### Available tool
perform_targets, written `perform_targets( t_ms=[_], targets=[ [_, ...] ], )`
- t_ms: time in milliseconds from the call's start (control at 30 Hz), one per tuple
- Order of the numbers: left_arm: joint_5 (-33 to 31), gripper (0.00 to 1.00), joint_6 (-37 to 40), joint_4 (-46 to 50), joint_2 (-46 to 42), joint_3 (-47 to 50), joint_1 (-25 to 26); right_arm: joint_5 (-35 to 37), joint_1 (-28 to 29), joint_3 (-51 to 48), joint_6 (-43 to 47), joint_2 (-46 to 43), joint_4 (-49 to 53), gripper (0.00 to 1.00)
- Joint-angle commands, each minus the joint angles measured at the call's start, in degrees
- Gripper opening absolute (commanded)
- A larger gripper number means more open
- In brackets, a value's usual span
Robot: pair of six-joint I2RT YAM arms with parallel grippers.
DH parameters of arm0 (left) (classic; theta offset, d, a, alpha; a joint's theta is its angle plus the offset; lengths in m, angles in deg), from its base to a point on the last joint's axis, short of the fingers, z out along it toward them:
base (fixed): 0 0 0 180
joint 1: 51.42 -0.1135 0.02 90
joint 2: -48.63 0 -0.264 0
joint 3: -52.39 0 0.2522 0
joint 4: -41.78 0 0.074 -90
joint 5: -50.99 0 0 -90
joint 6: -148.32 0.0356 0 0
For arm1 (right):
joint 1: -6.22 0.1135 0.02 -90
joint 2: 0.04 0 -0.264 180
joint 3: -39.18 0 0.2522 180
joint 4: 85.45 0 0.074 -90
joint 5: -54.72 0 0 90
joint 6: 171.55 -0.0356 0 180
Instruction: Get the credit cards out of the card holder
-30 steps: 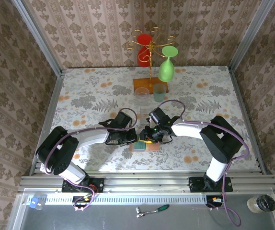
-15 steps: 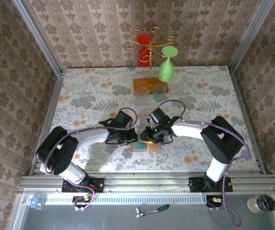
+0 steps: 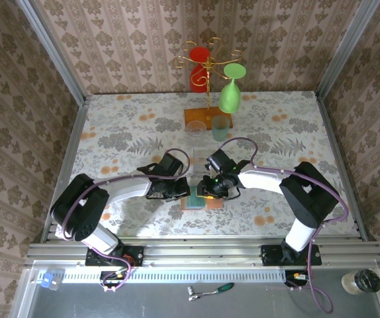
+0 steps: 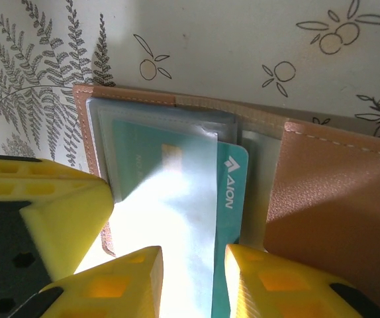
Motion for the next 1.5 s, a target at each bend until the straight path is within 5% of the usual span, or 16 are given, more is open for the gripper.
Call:
perform_targets(
  t_ms=[0,800,1467],
  targets=[
    [-0.2,0.09,0.5,1.2,1.6,0.6,0.2,2.1,0.4,0.8,0.5,-1.3,2.9,0.31],
    [-0.4,0.08,2.9,3.8,-2.6,-2.0,-1.7,2.1,0.3,-1.4,-1.2,-5.0,-0.5,0.40],
    [-0.3,0.06,3.9,4.0,2.6,-2.2,-0.4,1.7,0.3,-6.6,-5.7,-4.8,-7.6,0.40]
  ],
)
